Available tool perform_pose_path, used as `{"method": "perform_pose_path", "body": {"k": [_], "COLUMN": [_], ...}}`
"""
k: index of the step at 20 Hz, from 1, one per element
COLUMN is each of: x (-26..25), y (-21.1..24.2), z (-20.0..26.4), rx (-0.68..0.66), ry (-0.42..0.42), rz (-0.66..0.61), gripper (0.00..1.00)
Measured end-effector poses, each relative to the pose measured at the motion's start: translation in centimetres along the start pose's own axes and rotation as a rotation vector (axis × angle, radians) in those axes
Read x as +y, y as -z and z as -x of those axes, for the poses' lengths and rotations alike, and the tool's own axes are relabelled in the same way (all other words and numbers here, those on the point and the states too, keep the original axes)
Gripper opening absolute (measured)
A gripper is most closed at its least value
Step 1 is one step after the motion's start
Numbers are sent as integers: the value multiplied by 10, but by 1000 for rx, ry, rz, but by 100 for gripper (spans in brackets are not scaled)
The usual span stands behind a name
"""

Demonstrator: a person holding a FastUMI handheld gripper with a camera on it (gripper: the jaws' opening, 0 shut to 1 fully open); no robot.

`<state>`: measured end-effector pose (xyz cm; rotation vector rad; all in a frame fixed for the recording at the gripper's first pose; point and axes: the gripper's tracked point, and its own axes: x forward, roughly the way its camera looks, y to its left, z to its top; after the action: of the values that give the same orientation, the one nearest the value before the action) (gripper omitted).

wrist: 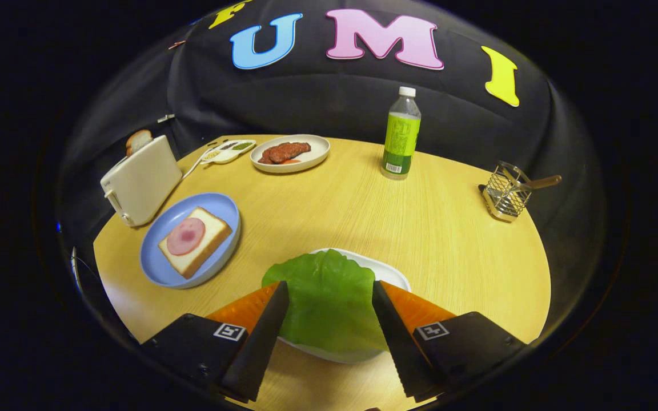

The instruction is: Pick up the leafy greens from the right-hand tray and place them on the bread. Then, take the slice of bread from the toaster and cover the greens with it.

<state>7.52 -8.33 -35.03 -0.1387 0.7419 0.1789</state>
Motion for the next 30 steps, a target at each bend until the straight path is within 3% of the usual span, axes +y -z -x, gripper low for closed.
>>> {"method": "perform_pose_path", "body": {"k": [4, 10, 13, 14, 16, 18, 19, 23, 30], "x": [1, 1, -4, -7, -5, -8, -7, -4, -4], "y": [27, 23, 22, 23, 23, 23, 24, 23, -12], "z": [-14, -13, -12, -10, -10, -10, -9, -6, 36], "rx": [100, 116, 121, 120, 121, 117, 121, 141, 85], "ry": [-13, -9, 9, 19, 15, 21, 11, -28, 33], "rz": [1, 22, 9, -4, -17, -5, -12, -68, -94], "gripper": [92, 90, 61, 61, 23, 23, 9, 5, 5]}}
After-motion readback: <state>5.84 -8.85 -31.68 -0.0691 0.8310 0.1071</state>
